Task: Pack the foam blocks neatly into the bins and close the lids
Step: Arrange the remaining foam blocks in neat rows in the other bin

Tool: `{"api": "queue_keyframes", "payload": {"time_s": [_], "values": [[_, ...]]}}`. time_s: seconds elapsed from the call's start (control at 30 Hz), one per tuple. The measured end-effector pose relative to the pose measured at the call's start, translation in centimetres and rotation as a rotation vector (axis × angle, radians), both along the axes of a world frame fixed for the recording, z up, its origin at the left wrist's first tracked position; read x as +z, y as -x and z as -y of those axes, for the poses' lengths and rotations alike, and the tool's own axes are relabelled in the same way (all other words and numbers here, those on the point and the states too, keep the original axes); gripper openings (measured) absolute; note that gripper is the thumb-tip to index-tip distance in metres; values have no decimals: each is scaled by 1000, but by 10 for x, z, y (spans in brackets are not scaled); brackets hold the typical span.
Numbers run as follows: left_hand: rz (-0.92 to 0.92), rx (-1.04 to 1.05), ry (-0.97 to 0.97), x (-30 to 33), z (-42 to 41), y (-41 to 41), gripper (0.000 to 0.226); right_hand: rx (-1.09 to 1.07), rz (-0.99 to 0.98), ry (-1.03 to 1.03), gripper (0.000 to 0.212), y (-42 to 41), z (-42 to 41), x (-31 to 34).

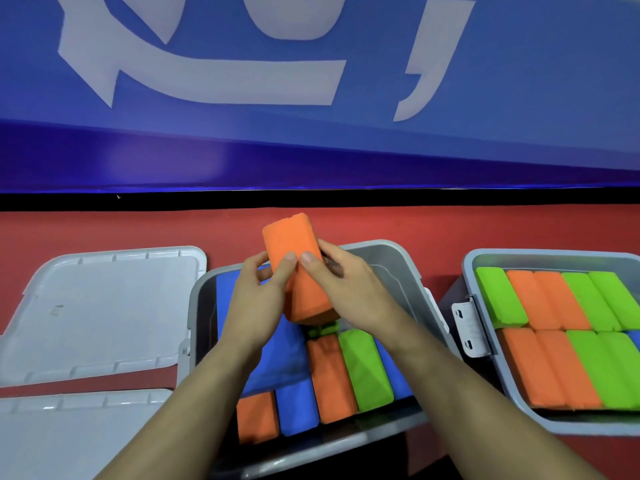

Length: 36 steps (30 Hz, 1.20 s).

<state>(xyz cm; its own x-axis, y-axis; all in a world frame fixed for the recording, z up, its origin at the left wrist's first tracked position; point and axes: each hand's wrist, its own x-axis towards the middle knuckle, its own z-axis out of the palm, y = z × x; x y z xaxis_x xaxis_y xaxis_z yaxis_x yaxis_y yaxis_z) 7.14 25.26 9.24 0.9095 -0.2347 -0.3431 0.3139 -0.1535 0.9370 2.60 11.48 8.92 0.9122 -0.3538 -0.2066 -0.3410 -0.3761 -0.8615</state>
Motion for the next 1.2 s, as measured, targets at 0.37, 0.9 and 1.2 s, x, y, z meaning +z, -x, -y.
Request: {"api": "queue_keyframes", "payload": {"time_s": [0.37, 0.9, 1.2], "values": [[-50, -230, 143, 1, 16, 4, 47, -32, 3, 210, 109, 12, 29, 6], [-9, -351, 168, 2, 19, 2, 60, -221, 74, 180, 92, 13, 45, 5], [72, -122, 30, 4, 15, -6, 28, -289, -123, 387, 87, 15, 75, -5]]}}
